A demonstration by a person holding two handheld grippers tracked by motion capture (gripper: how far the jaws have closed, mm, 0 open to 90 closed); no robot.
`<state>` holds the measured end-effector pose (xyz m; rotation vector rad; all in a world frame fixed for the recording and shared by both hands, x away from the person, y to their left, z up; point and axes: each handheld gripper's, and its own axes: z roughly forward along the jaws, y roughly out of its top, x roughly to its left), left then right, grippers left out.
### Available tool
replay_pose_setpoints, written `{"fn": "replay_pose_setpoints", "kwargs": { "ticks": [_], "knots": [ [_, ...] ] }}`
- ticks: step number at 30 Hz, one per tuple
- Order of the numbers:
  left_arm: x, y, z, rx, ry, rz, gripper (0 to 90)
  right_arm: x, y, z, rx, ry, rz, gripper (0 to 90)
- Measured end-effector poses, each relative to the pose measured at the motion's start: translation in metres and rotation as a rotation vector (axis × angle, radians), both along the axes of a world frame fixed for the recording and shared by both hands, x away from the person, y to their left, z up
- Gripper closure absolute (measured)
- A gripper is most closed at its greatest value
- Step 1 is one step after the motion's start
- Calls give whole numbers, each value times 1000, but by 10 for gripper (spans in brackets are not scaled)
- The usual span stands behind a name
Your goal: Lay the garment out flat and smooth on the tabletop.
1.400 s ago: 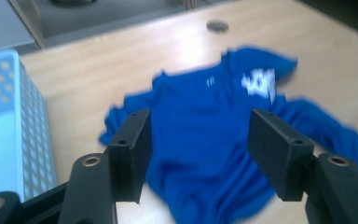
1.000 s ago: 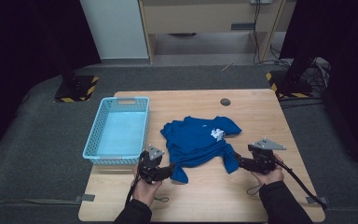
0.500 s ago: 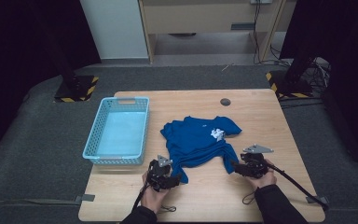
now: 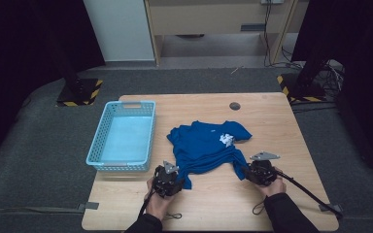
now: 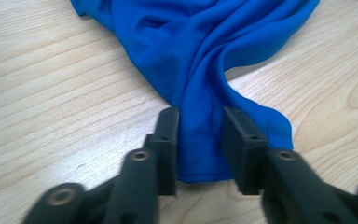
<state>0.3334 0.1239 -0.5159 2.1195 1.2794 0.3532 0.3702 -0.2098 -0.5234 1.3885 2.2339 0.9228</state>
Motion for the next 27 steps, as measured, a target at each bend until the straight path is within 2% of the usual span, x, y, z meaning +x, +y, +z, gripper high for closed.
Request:
{"fn": "replay_pose_setpoints", "kwargs": {
  "ticks": [2, 6, 10, 15, 19, 21, 24, 27],
  "knots": [
    [0, 1, 1, -2, 11, -4, 757, 0, -1, 1, 4, 18, 4, 813],
    [0, 5, 3, 3, 31, -18, 826, 0, -5, 6, -20, 22, 10, 847],
    [-1, 12, 14, -4, 15, -50, 841, -5, -15, 20, -31, -6, 25, 855],
    [-9, 24, 31, -8, -7, -90, 845, -18, -38, 32, 0, -2, 43, 857],
    [-16, 32, 35, -19, 9, -131, 847, -25, -53, 34, 26, 28, 47, 854],
    [-18, 32, 34, -7, 26, -156, 845, -30, -57, 34, 21, 42, 63, 842],
    [-19, 31, 28, 15, 31, -153, 790, -37, -56, 31, -24, 48, 76, 751],
    [-21, 29, 26, 18, -4, -117, 584, -38, -56, 31, -20, 16, 57, 589]
  ]
}}
